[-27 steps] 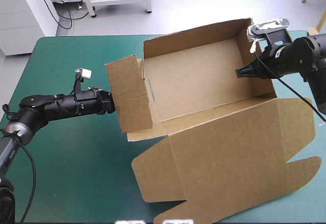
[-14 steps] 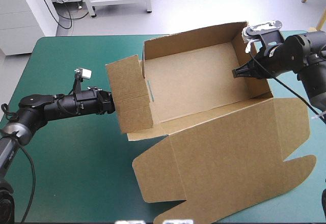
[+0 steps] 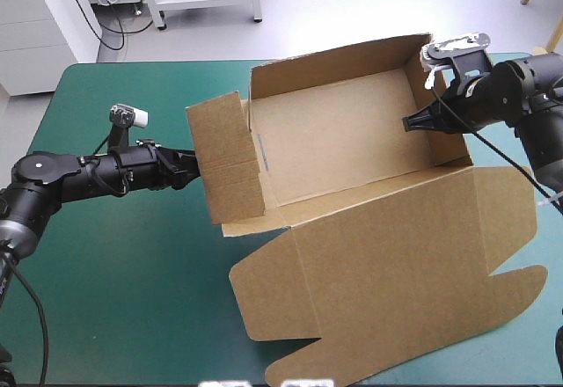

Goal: Fold the box

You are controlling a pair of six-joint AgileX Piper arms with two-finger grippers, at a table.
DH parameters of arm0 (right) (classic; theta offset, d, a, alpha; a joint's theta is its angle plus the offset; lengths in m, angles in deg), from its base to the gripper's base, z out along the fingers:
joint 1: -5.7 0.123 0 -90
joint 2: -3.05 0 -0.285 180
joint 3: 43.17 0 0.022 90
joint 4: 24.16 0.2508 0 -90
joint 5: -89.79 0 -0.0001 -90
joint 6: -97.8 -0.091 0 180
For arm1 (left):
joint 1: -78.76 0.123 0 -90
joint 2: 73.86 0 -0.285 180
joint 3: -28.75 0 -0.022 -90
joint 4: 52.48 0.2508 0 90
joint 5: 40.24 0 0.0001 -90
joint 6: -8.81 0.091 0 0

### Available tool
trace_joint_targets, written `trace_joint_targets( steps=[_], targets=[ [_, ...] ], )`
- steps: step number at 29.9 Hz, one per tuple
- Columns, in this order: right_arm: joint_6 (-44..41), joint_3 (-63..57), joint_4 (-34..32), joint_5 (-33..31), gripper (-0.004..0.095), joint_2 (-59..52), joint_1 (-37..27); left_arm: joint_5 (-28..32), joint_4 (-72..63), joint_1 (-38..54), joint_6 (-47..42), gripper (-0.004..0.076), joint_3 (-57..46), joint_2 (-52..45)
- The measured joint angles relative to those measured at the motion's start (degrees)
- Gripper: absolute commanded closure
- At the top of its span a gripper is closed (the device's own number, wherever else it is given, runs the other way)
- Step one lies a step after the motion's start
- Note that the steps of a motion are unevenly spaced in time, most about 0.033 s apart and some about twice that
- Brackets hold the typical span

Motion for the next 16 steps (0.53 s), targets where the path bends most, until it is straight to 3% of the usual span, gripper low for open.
trace_joint_targets(
  steps=[16],
  targets=[
    [-2.0,0.0,-1.2,2.9,0.0929,0.5,0.0,-1.9,22.3,-0.2,-16.5,0.0351,10.0,-11.9]
  ],
)
